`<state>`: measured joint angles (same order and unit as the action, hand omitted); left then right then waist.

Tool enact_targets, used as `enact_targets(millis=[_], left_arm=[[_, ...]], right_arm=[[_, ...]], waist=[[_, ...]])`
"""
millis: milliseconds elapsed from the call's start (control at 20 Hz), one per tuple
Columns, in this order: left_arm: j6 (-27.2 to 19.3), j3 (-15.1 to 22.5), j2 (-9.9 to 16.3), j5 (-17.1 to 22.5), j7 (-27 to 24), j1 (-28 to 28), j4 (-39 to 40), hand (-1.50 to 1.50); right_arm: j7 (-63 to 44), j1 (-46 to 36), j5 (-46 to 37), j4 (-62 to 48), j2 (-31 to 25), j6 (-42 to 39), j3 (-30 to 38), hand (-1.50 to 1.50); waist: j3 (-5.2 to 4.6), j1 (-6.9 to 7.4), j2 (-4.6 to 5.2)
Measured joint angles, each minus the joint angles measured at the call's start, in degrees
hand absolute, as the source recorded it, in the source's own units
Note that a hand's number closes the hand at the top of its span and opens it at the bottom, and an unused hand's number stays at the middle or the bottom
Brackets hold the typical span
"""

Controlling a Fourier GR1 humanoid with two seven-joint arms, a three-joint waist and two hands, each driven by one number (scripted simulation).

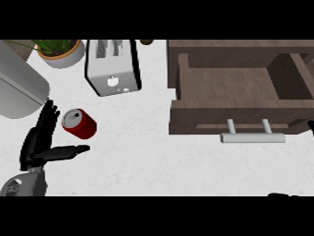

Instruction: Pick up the can, place it into the drawer and close the drawer

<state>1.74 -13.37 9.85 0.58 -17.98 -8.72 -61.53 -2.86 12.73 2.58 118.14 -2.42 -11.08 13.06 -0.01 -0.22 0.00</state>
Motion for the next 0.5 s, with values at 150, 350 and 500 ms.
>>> enact_targets(millis=[150, 350, 500], left_arm=[[0.7, -0.5, 0.8, 0.6, -1.0, -0.5, 2.0, -1.50], [1.0, -1.5, 1.5, 1.0, -3.9, -2.1, 8.0, -1.50], [1.6, -2.3, 2.3, 1.5, -6.7, -4.1, 13.3, -1.50]], right_arm=[[-0.1, 0.9, -0.8, 1.0, 0.6, 0.1, -0.7, -1.50], [-0.5, 0.5, 0.7, 1.0, -0.1, -0.6, 0.8, -1.50], [-0.1, 0.7, 0.5, 1.1, 0.5, -0.6, 0.7, -1.50]], waist=[[0.00, 0.00, 0.00], [0.01, -0.05, 0.01], [-0.01, -0.10, 0.01]])
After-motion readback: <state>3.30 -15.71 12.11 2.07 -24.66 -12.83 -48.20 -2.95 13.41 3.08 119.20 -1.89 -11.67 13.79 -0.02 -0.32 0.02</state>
